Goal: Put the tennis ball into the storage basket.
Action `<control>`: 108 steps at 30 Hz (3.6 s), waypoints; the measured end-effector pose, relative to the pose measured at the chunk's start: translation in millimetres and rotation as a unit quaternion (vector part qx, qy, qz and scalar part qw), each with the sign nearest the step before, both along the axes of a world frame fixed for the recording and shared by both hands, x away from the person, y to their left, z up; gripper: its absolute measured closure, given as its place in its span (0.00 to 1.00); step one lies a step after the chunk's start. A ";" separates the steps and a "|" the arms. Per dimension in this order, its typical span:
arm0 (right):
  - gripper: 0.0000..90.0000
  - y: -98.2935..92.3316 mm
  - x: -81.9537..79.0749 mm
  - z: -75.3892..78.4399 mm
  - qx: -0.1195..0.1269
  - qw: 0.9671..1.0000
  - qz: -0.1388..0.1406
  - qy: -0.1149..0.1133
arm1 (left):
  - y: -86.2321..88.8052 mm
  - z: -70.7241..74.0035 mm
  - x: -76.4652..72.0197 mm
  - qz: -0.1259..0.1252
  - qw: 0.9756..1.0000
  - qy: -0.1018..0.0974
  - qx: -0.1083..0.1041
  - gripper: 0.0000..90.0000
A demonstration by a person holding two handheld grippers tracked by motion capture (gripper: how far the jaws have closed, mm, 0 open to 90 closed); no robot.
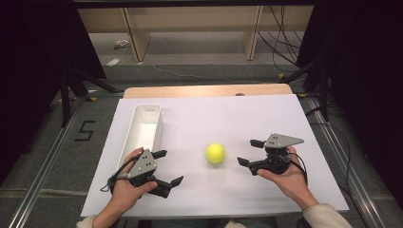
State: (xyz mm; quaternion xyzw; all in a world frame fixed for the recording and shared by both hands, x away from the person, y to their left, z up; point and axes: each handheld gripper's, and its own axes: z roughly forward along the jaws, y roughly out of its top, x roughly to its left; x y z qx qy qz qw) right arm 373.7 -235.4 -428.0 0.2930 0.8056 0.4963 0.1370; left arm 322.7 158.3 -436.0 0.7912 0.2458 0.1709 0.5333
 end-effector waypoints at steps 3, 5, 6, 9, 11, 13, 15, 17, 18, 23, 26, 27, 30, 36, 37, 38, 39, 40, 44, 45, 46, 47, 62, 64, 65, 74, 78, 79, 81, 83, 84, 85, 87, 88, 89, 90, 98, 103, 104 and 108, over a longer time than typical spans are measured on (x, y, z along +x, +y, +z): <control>0.18 9.1 5.3 -2.3 -0.007 1.000 0.010 0.001 | 0.4 0.0 0.4 0.000 1.000 0.000 0.000 0.00; 0.18 12.1 6.6 -2.9 -0.009 1.000 0.012 0.002 | 0.5 0.1 0.4 0.000 1.000 0.000 0.000 0.00; 0.18 18.0 9.4 -3.8 -0.013 1.000 0.017 0.002 | 0.6 0.3 0.2 -0.001 1.000 0.000 0.000 0.00; 0.18 25.7 13.1 -5.7 -0.017 1.000 0.024 0.004 | 0.7 0.4 0.2 -0.001 1.000 -0.001 0.000 0.00; 0.18 30.8 15.6 -6.9 -0.021 0.999 0.027 0.006 | 0.9 0.5 0.1 0.000 1.000 -0.001 -0.001 0.00; 0.18 34.5 18.3 -8.2 -0.023 0.999 0.029 0.008 | 1.0 0.5 0.2 -0.001 1.000 -0.001 -0.002 0.00; 0.18 38.4 20.8 -9.5 -0.025 0.999 0.028 0.011 | 0.8 0.4 0.2 -0.001 1.000 0.000 -0.001 0.00; 0.18 42.4 23.0 -10.6 -0.029 0.999 0.029 0.013 | 0.7 0.4 0.2 -0.001 1.000 0.000 -0.002 0.00; 0.18 44.1 23.8 -11.3 -0.030 0.999 0.030 0.014 | 0.7 0.4 0.2 -0.001 1.000 0.000 -0.002 0.00; 0.18 54.2 29.6 -16.2 -0.038 0.998 0.036 0.024 | 0.6 0.2 0.4 -0.001 1.000 0.001 -0.002 0.00; 0.18 60.8 34.0 -19.4 -0.037 0.998 0.038 0.030 | 0.8 0.2 0.5 -0.001 1.000 0.000 -0.002 0.00; 0.18 62.9 35.8 -20.6 -0.038 0.998 0.039 0.031 | 0.8 0.2 0.5 -0.001 1.000 0.000 -0.002 0.00; 0.18 69.1 40.7 -24.4 -0.043 0.998 0.040 0.036 | 0.9 0.4 0.3 -0.001 1.000 0.000 -0.002 0.00; 0.18 75.2 48.4 -31.4 -0.050 0.997 0.041 0.045 | 1.2 0.3 0.4 -0.002 1.000 0.001 -0.002 0.00; 0.18 75.2 48.4 -31.4 -0.050 0.997 0.041 0.045 | 1.0 0.3 0.3 -0.002 1.000 0.001 -0.002 0.00; 0.18 77.1 50.4 -33.0 -0.050 0.997 0.041 0.045 | 0.9 0.4 0.2 -0.003 1.000 0.000 -0.002 0.00; 0.18 77.8 51.0 -33.7 -0.052 0.997 0.042 0.045 | 0.8 0.5 0.1 -0.003 1.000 0.000 -0.002 0.00; 0.18 77.8 51.0 -33.7 -0.052 0.997 0.042 0.045 | 0.8 0.5 0.1 -0.003 1.000 0.000 -0.003 0.00; 0.18 83.1 54.2 -40.6 -0.061 0.996 0.046 0.052 | 1.0 0.6 0.1 -0.002 1.000 0.001 -0.003 0.00; 0.18 84.2 54.6 -41.6 -0.063 0.996 0.047 0.053 | 1.0 0.6 0.1 -0.002 1.000 0.001 -0.003 0.00; 0.18 84.2 54.6 -41.6 -0.063 0.996 0.047 0.053 | 0.9 0.6 0.1 -0.002 1.000 0.001 -0.003 0.00; 0.18 86.3 55.5 -43.1 -0.064 0.995 0.048 0.055 | 1.0 0.5 0.0 -0.003 1.000 0.001 -0.003 0.00; 0.18 93.7 62.1 -52.0 -0.075 0.994 0.048 0.064 | 0.9 0.6 -0.2 -0.004 1.000 0.001 -0.002 0.00; 0.18 94.3 62.6 -52.8 -0.077 0.994 0.048 0.063 | 0.9 0.6 -0.1 -0.004 1.000 0.001 -0.002 0.00; 0.18 94.9 62.3 -52.8 -0.077 0.994 0.048 0.065 | 1.0 0.3 -0.1 -0.003 1.000 0.002 -0.001 0.00; 0.18 99.4 63.2 -55.3 -0.082 0.993 0.051 0.066 | 0.8 0.2 -0.2 -0.004 1.000 0.002 0.000 0.00; 0.19 100.2 63.8 -55.9 -0.084 0.993 0.054 0.065 | 0.9 0.2 -0.2 -0.005 1.000 0.002 0.000 0.00; 0.20 100.3 63.8 -55.9 -0.084 0.993 0.055 0.067 | 1.0 0.2 -0.2 -0.005 1.000 0.002 0.000 0.00; 0.21 100.5 64.1 -56.3 -0.086 0.992 0.056 0.069 | 0.9 0.2 -0.3 -0.005 1.000 0.002 0.000 0.00; 0.21 100.7 64.1 -56.5 -0.086 0.992 0.056 0.070 | 0.8 0.2 -0.3 -0.005 1.000 0.002 0.001 0.00; 0.22 101.1 64.1 -56.8 -0.088 0.992 0.057 0.071 | 0.8 0.2 -0.3 -0.005 1.000 0.002 0.001 0.00; 0.22 101.1 64.1 -56.8 -0.088 0.992 0.057 0.071 | 0.9 0.1 -0.2 -0.006 1.000 0.002 0.001 0.00; 0.25 101.7 64.1 -57.6 -0.092 0.992 0.057 0.070 | 0.9 0.2 -0.3 -0.006 1.000 0.003 -0.001 0.00; 0.25 101.7 64.1 -57.6 -0.092 0.992 0.057 0.070 | 1.0 0.4 -0.3 -0.006 1.000 0.002 -0.001 0.00; 0.25 101.8 64.2 -57.6 -0.094 0.992 0.056 0.070 | 1.0 0.4 -0.3 -0.006 1.000 0.002 -0.001 0.00; 0.28 101.4 64.5 -57.4 -0.096 0.991 0.055 0.070 | 0.9 0.4 -0.4 -0.006 1.000 0.002 -0.001 0.00; 0.29 103.3 63.5 -56.2 -0.105 0.991 0.053 0.067 | 0.7 0.4 -0.3 -0.005 1.000 0.002 -0.003 0.00; 0.29 104.6 62.6 -54.7 -0.114 0.990 0.053 0.061 | 0.6 0.5 -0.4 -0.005 1.000 0.002 -0.003 0.00; 0.29 104.6 62.5 -54.3 -0.113 0.990 0.053 0.060 | 0.7 0.6 -0.4 -0.005 1.000 0.001 -0.003 0.00; 0.29 103.9 62.5 -49.7 -0.107 0.991 0.051 0.055 | 1.0 0.6 -0.2 -0.005 1.000 0.001 -0.002 0.00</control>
